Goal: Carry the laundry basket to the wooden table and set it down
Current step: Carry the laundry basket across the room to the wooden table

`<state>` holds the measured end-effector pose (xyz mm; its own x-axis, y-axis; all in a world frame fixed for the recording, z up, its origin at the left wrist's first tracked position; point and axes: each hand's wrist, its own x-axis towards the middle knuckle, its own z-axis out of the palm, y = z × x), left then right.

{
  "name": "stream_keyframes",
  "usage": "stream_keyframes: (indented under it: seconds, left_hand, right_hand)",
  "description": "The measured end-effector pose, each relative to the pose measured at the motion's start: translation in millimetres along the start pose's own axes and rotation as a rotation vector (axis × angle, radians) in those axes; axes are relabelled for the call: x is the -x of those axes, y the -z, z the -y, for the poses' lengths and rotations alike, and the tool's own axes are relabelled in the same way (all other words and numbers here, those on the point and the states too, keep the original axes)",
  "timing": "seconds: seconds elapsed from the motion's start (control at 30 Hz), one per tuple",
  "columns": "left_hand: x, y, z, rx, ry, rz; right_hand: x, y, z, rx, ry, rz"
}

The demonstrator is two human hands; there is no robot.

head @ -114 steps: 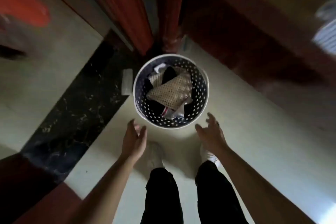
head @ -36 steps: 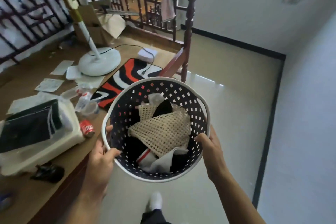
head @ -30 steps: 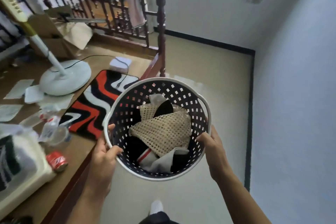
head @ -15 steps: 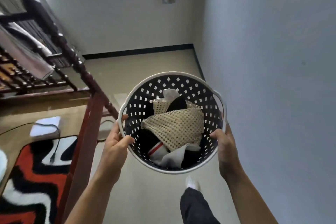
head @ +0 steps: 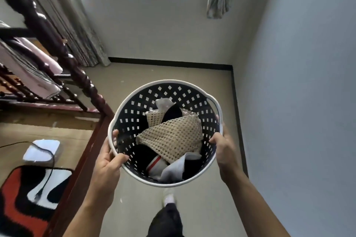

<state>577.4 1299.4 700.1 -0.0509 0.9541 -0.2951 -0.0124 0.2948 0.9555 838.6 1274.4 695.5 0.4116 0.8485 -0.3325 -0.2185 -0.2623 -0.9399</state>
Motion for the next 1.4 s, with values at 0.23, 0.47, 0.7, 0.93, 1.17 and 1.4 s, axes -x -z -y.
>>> stream_keyframes:
  seconds: [0.23,0.47,0.7,0.93,1.17,1.4]
  left_hand:
    - [-159,-42,-42,0.045,-0.021,0.013]
    - [-296,-124,-108,0.012,-0.087,0.152]
    - [-428,-208,-127,-0.067,-0.116,0.133]
    - [-525,-251,-172,-0.039,-0.104,-0.12]
    - [-603,-227,-183,0.034,-0.047,-0.41]
    - [-726,-175,-197,0.139,-0.046,-0.613]
  right_hand:
    - [-143,-49,49,0.031,0.043,0.011]
    - [-268,-44,102,-0.069,0.076,-0.109]
    - [-424,-31,118,-0.089,0.08,-0.063]
    - [-580,-69,180,-0.002,0.029,0.173]
    - [-709,-172,214,0.133,0.046,0.445]
    - [-818,-311,235,0.284,0.052,0.61]
